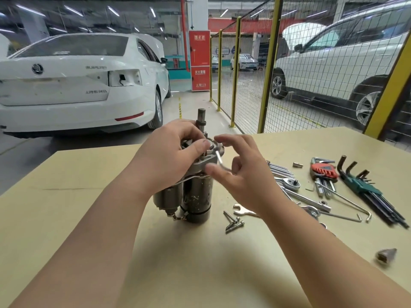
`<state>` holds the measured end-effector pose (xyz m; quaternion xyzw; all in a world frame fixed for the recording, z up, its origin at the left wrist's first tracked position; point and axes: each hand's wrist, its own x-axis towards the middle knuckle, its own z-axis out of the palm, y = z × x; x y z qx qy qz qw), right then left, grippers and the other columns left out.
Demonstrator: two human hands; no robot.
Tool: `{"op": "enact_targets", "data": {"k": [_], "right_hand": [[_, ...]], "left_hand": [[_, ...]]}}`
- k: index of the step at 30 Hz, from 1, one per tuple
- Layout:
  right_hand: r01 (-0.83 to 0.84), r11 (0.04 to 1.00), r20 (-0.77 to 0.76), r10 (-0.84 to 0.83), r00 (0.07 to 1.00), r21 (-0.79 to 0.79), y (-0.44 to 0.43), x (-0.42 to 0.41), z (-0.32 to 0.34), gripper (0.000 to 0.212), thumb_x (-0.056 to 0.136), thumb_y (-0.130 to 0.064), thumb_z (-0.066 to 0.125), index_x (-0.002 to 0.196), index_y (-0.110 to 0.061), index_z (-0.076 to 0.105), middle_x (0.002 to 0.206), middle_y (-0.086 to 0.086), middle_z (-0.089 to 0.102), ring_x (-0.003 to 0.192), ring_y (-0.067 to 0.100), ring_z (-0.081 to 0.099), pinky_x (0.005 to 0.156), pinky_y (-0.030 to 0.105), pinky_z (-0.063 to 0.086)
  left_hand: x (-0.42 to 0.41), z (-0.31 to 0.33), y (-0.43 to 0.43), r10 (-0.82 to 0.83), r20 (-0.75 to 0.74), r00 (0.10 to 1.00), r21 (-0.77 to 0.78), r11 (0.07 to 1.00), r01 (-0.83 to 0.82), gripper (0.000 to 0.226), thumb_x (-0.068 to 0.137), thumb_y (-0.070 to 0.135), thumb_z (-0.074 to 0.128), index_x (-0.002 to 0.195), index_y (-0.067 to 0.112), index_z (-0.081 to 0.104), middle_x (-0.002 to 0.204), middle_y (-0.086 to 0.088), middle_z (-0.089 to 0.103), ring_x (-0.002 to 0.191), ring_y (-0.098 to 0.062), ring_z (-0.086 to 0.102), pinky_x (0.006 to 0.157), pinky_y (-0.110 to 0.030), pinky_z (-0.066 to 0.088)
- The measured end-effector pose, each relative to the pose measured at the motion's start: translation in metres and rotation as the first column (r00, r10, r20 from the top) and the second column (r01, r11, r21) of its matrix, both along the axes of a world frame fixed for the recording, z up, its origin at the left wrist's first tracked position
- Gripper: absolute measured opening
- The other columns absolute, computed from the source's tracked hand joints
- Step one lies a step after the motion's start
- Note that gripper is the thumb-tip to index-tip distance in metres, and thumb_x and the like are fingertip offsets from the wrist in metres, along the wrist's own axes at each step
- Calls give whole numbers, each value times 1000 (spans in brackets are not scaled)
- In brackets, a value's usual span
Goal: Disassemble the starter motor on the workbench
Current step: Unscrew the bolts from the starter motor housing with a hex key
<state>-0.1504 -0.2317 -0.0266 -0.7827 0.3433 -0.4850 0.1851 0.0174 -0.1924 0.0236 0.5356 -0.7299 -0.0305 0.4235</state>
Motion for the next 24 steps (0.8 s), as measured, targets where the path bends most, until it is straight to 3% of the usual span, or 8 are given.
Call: {"op": "enact_targets", "data": {"k": [4, 8, 12, 13, 15, 18, 22, 24], "right_hand": [[-82, 997, 89, 82, 993, 4, 8, 6, 13, 23, 84, -31, 69, 107, -29, 67, 102, -8, 53, 67, -6, 51, 65, 14, 39], [15, 996, 215, -34, 976, 89, 16, 16, 24, 9, 86, -26, 66, 88, -18, 69, 92, 0, 62, 83, 15, 62, 77, 38, 52], [-51, 972, 474, -66, 878, 230, 13, -15, 35, 17, 88, -20, 57, 72, -22, 61, 56, -13, 56, 51, -1, 47, 52, 21, 38], [-38, 953, 381, -83, 921, 299, 13, -26, 35, 19, 88, -17, 56, 69, -18, 61, 48, -13, 53, 43, -1, 43, 45, 16, 35], [145, 904, -98, -115, 989, 403, 13, -45, 27, 24, 86, -18, 56, 65, -11, 64, 39, -11, 49, 34, 0, 38, 35, 10, 29], [357, 820, -660, 34, 750, 447, 19, -60, 6, 24, 78, -29, 58, 62, -12, 65, 46, -4, 54, 38, 7, 45, 34, 15, 32], [433, 792, -816, 135, 563, 430, 21, -65, -18, 22, 70, -33, 54, 67, -13, 60, 52, -4, 52, 48, 15, 46, 45, 23, 32], [440, 804, -817, 95, 569, 400, 20, -63, -23, 18, 71, -32, 53, 63, -16, 53, 53, -3, 48, 47, 16, 42, 45, 24, 29]], "left_hand": [[-5, 1, 1, -94, -170, 981, 11, 995, 97, 3, 87, 40, 61, 85, 37, 62, 79, 18, 68, 69, -2, 64, 59, -16, 48], [-8, -1, 2, -186, -273, 944, 9, 980, 196, 9, 84, 41, 62, 88, 37, 68, 82, 15, 72, 75, -4, 69, 61, -10, 48], [-7, 2, 1, -101, -463, 881, 51, 989, 140, 23, 95, 39, 44, 99, 37, 67, 94, 16, 72, 83, 1, 67, 62, -9, 48], [-7, 5, 0, -67, -570, 819, 103, 983, 151, 28, 97, 35, 38, 99, 34, 67, 98, 11, 73, 86, 0, 68, 66, -14, 51], [-6, 12, 1, 7, -708, 706, 211, 956, 202, 38, 101, 31, 29, 100, 28, 67, 101, 4, 75, 96, -7, 68, 84, -31, 50], [-8, 19, 5, 63, -800, 597, 269, 927, 262, 41, 101, 36, 27, 103, 24, 66, 106, -1, 73, 110, -18, 60, 97, -41, 38], [-18, 20, 8, 65, -867, 493, 250, 914, 318, 24, 99, 30, 42, 107, 22, 63, 114, -3, 63, 101, -13, 57, 68, -28, 46], [-18, 15, 4, 86, -795, 601, 258, 944, 207, 19, 98, 19, 48, 111, 26, 60, 105, 4, 64, 83, -5, 61, 58, -20, 49]]}}
